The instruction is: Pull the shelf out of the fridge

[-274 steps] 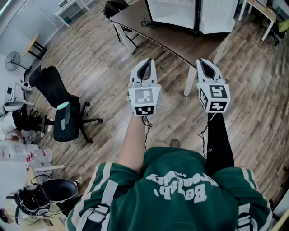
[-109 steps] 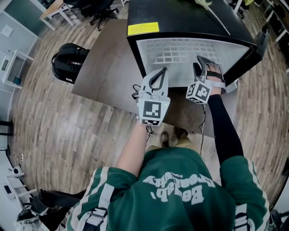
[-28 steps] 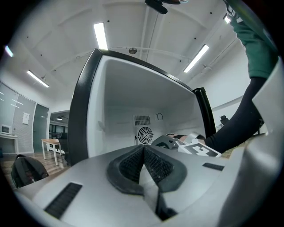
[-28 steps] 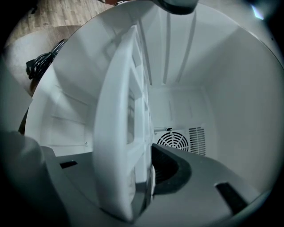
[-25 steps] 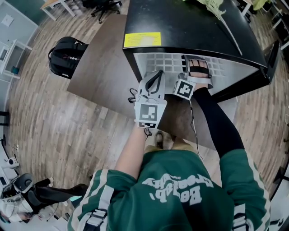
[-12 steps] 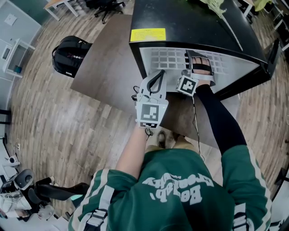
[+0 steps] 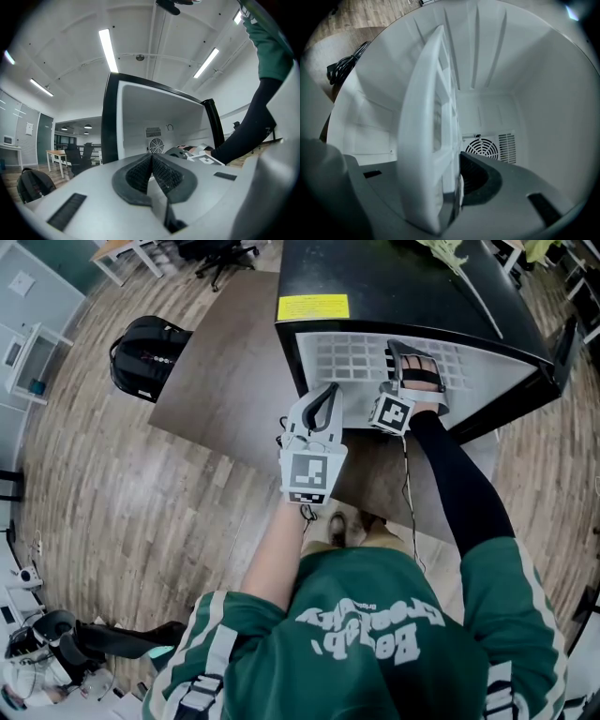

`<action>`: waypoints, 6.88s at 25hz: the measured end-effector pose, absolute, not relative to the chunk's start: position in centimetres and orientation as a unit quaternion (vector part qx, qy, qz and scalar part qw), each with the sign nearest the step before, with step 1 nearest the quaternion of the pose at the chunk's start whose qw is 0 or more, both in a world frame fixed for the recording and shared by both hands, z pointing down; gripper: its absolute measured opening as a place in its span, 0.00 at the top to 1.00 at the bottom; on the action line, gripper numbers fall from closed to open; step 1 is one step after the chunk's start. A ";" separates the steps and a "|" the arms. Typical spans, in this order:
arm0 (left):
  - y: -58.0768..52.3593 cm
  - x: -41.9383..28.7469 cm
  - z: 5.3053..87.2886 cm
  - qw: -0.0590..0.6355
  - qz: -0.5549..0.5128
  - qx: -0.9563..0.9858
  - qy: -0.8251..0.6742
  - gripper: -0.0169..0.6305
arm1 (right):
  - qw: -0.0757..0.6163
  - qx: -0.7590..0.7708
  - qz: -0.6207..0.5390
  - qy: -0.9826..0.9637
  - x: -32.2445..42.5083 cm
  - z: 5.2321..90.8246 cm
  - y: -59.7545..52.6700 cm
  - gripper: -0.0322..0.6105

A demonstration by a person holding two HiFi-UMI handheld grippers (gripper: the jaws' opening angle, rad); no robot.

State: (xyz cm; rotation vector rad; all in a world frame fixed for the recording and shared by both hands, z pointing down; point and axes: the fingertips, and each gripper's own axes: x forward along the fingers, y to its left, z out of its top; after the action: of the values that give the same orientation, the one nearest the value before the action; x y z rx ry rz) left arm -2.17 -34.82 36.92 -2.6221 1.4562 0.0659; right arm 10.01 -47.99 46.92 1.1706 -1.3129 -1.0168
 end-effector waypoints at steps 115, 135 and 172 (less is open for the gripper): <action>-27.5 -3.1 36.0 0.068 0.016 -0.855 0.514 0.95 | 0.516 0.487 -0.428 -0.560 9.1 47.0 -41.7 0.72; -24.3 -3.2 35.7 0.076 0.015 -0.841 0.536 0.95 | 0.511 0.486 -0.429 -0.564 8.8 46.8 -41.1 0.72; -24.0 -2.4 35.1 0.088 0.017 -0.855 0.510 0.95 | 0.511 0.485 -0.431 -0.564 8.8 46.8 -40.1 0.72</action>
State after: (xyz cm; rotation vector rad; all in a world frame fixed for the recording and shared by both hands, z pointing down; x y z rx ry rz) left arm -2.36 -24.00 35.06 -2.5467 1.5201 0.0514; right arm 8.78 -40.09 46.78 1.1681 -1.3578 -1.0369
